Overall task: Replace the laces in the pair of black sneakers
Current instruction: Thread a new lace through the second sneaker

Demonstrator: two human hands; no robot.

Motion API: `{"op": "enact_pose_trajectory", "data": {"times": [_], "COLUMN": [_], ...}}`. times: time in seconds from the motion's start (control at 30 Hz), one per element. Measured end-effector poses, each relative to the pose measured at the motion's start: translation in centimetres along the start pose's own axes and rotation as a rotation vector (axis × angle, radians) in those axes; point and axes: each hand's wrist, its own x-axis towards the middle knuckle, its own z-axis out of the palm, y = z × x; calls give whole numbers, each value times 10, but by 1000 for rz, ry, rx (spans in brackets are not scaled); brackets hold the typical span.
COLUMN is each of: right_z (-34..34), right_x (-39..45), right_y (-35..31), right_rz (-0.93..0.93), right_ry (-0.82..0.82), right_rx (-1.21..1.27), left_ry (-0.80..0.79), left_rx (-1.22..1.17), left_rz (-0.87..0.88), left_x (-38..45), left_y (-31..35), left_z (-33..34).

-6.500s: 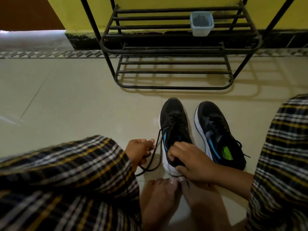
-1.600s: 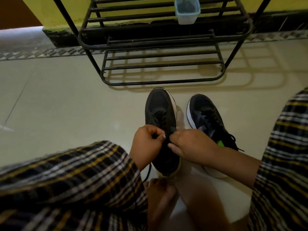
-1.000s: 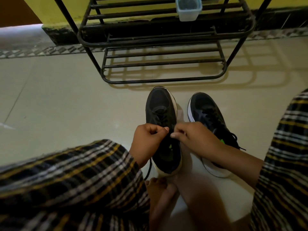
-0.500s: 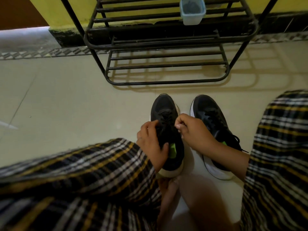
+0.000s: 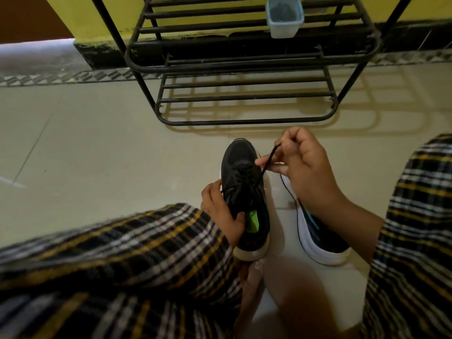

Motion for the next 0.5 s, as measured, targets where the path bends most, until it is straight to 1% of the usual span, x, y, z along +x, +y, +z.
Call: {"op": "enact_pose_trajectory", "data": {"times": [0.03,0.07,0.1,0.13,0.17,0.2,0.27,0.3,0.33,0.37,0.4,0.5], "right_z": [0,0,-2,-4,-5,-7,-6,-5,-4,-4,-5,-10], "right_x": [2,3,4,4,3,1,-6,-10,-12,-13,-12,-6], "right_y": [-4,-5,-3,1,7,12,22,25,27,28,28,23], "right_rz": [47,77,96,113,132,165,269,304,306,283,242,153], "right_ry": [25,48,61,48,0,-87,-324,-427,-481,-487,-457,-280], "right_rx": [57,30,-76,-244,-427,-588,-841,-925,-963,-958,-918,-721], "left_ry": [-10,-18,-19,-13,1,20,51,51,43,38,39,54], "left_rx": [-4,-5,-5,-5,-8,-13,-21,-20,-19,-19,-19,-14], "left_rz": [-3,-8,-10,-8,1,14,30,25,14,4,2,8], "left_x": [0,1,1,1,1,1,2,3,3,4,4,2], "left_y": [0,0,-1,-1,-2,-2,-4,-5,-4,-4,-5,-7], "left_z": [-1,0,0,0,1,1,3,3,2,2,2,4]}}
